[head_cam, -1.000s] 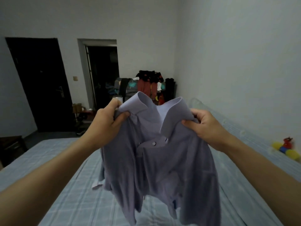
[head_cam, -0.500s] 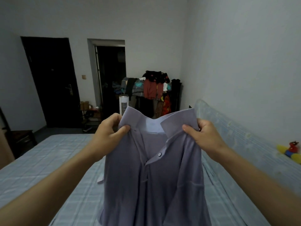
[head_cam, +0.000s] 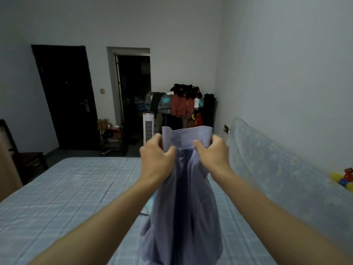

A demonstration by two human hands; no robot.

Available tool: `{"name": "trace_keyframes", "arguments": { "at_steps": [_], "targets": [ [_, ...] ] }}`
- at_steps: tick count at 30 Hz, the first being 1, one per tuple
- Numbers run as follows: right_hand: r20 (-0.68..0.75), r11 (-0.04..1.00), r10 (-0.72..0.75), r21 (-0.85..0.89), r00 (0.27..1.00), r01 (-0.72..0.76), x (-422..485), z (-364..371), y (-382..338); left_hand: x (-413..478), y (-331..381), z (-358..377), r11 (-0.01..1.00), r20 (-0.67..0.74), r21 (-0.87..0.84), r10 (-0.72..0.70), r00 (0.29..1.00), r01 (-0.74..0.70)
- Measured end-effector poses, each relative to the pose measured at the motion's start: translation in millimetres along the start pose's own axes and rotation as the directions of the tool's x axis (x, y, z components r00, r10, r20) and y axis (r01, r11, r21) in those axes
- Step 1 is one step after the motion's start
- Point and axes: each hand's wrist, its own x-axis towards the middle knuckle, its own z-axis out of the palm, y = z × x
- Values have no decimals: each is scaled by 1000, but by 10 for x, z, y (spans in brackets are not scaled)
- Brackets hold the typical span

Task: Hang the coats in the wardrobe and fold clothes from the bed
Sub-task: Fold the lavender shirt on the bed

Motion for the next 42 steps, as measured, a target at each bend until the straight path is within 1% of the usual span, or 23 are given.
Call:
{"name": "trace_keyframes", "arguments": {
  "at_steps": [2, 4, 6, 9, 11, 12, 14, 17, 18, 19, 20, 21, 22, 23, 24, 25, 26, 27, 28, 31, 36, 39, 42],
  "targets": [
    [54, 992, -76, 109, 996, 70, -98, 86, -82, -87, 100, 71, 995, 23, -43, 93, 995, -91],
    [132, 966, -131, 242, 982, 96, -171, 108, -144, -127, 158, 92, 986, 41, -74, 153, 987, -149],
    [214, 941, -176, 324, 961, 100, -172, 56, -171, -121, 173, 65, 984, 78, -87, 163, 984, -156],
    [342, 909, -244, 408, 907, 90, -135, -73, -166, -67, 150, -16, 986, 182, -101, 149, 972, -132],
    [400, 892, -260, 448, 879, 60, -140, -124, -164, -31, 147, -65, 984, 251, -106, 166, 954, -143],
    [403, 894, -259, 444, 878, 59, -145, -129, -156, -23, 156, -80, 982, 277, -102, 181, 944, -158],
    [349, 916, -240, 390, 906, 92, -142, -110, -119, -24, 163, -96, 975, 308, -72, 222, 925, -210],
    [301, 939, -205, 328, 931, 100, -110, -97, -51, -6, 123, -155, 946, 266, 9, 310, 913, -324],
    [305, 946, -192, 312, 933, 93, -101, -108, -32, 24, 97, -201, 926, 220, 83, 344, 913, -369],
    [316, 949, -183, 303, 931, 83, -88, -126, -16, 67, 67, -255, 893, 168, 202, 373, 912, -402],
    [336, 948, -179, 309, 925, 72, -76, -146, -1, 118, 33, -310, 856, 119, 318, 391, 913, -408],
    [359, 943, -185, 327, 915, 62, -65, -167, 7, 171, 5, -363, 839, 85, 379, 388, 918, -390],
    [381, 934, -199, 354, 903, 57, -58, -185, 6, 215, -8, -406, 861, 84, 369, 345, 935, -351],
    [397, 921, -217, 386, 892, 53, -54, -200, -3, 249, -11, -430, 915, 119, 283, 265, 957, -288],
    [409, 908, -235, 417, 882, 48, -51, -211, -15, 267, -4, -439, 971, 189, 151, 156, 969, -186],
    [417, 894, -251, 446, 874, 44, -48, -223, -26, 270, 2, -438, 998, 278, -1, 53, 959, -55],
    [421, 882, -266, 469, 867, 43, -41, -230, -34, 266, -1, -425, 989, 363, -130, -13, 932, 64],
    [421, 874, -279, 484, 863, 46, -33, -239, -33, 261, -16, -403, 967, 412, -217, -35, 911, 135],
    [418, 869, -290, 493, 861, 53, -26, -250, -27, 252, -32, -380, 954, 427, -263, -19, 904, 144],
    [403, 858, -300, 511, 865, 59, -19, -298, 14, 231, -7, -313, 940, 417, -335, 82, 905, 69],
    [363, 852, -276, 520, 890, 52, -128, -385, 151, 306, 158, -239, 935, 413, -347, 83, 907, 73],
    [385, 916, -219, 398, 897, 53, -283, -396, 329, 327, 242, -193, 939, 412, -339, 100, 906, 51],
    [403, 984, -83, 177, 911, 11, -476, -332, 558, 324, 293, -148, 947, 400, -321, 112, 910, 24]
  ]
}}
